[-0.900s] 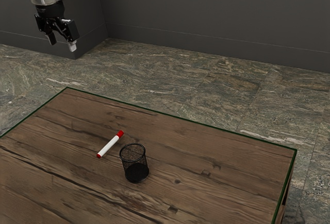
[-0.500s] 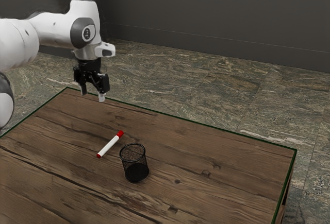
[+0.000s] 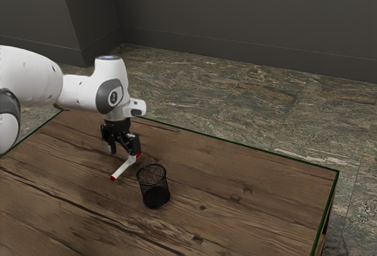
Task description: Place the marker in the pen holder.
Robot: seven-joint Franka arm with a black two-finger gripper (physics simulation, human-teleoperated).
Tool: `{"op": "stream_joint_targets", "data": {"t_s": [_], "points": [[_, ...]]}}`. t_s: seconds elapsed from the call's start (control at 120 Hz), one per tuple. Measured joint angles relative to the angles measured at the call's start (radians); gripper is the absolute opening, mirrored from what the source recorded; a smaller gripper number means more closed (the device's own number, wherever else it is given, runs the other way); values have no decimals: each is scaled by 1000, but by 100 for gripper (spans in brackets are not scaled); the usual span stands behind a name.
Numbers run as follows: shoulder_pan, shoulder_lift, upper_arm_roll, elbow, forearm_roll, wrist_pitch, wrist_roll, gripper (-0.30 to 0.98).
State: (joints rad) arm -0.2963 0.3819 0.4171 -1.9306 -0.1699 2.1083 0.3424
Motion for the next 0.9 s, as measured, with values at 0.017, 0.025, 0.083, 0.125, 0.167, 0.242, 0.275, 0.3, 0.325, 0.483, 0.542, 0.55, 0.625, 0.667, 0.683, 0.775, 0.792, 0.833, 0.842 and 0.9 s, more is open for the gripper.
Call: {"op": "stream_joint_targets", "data": {"t_s": [0.017,0.025,0.083,0.125,0.167,0.242,0.275,0.3,0.325,0.483,0.542,0.55,0.625,0.667,0.683,0.775,0.792,0.833,0.842,0.9], "points": [[-1,1,0,-1,-3,6,-1,66],[-1,1,1,-1,-4,8,-2,66],[3,8,1,5,-8,28,-4,66],[7,25,1,18,-10,41,-4,66],[14,36,1,27,-12,51,-2,66],[26,50,-2,32,-13,70,1,66],[31,59,-2,33,-14,77,3,66],[34,67,-3,34,-15,83,4,66],[38,76,-4,34,-15,90,5,66],[44,102,-8,34,-19,122,10,62],[46,121,-15,54,-21,132,11,60],[46,124,-17,58,-21,133,11,60],[55,143,-35,83,-22,142,13,58],[57,150,-38,89,-23,146,14,57],[57,153,-40,92,-23,147,15,57],[60,163,-47,99,-25,152,16,53],[60,164,-48,99,-26,153,17,51],[61,165,-48,100,-29,155,17,46],[61,165,-48,100,-30,155,17,45],[61,166,-48,99,-32,157,18,36]]}}
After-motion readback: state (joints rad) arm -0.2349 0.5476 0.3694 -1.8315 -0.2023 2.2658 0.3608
